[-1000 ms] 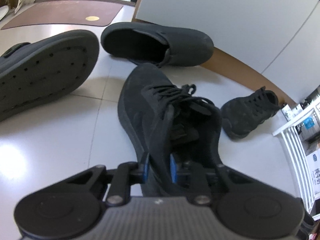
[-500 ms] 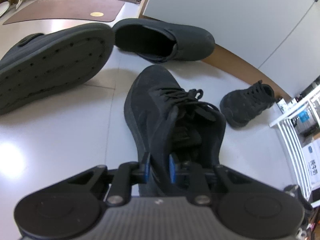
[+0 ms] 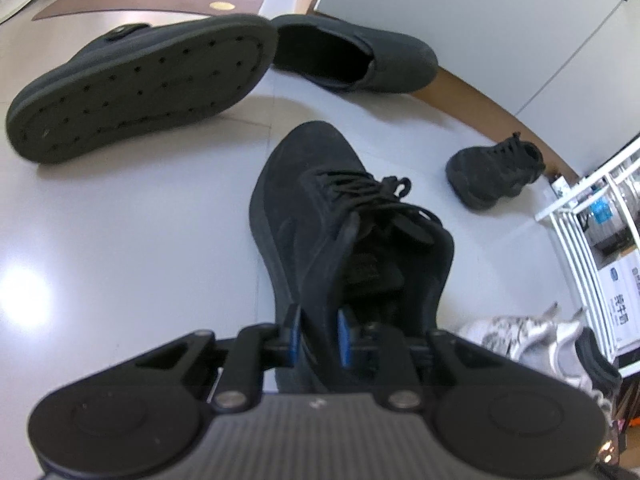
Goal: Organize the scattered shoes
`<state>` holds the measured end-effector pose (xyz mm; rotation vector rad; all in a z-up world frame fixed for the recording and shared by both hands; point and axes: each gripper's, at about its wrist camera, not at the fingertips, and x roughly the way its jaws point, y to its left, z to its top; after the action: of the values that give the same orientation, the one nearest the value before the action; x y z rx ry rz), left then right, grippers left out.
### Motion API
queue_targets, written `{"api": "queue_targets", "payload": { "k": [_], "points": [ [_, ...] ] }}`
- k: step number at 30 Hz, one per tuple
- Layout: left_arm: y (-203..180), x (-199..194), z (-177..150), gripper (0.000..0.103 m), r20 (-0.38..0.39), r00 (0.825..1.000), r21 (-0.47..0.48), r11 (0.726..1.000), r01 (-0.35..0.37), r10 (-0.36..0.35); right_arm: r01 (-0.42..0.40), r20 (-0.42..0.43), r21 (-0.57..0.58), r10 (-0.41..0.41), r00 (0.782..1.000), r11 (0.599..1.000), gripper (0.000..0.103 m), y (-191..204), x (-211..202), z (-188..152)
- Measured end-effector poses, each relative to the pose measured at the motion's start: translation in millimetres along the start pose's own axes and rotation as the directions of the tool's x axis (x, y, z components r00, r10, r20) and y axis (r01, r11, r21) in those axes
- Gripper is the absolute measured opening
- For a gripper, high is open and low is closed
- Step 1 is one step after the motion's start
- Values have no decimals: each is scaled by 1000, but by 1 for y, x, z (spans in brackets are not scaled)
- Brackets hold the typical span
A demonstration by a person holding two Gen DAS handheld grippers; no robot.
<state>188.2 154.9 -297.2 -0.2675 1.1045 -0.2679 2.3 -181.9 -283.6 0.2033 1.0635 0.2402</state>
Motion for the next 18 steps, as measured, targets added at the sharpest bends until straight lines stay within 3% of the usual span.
{"api": "queue_targets", "payload": {
  "k": [6,10,18],
  "points": [
    [0,-11,-15,25,-25,1000,33,999,-12,13,0,-6,2,0,1000,1000,78,-1,0,-1],
    [-7,-11,-7,53,-1,999,53,998,-35,35,-1,-13,6,1,1000,1000,78,-2,1,-1],
    [-15,5,1,52,27,999,76,997,-29,27,-3,-23,7,3,1000,1000,78,-3,3,-4]
  ]
}}
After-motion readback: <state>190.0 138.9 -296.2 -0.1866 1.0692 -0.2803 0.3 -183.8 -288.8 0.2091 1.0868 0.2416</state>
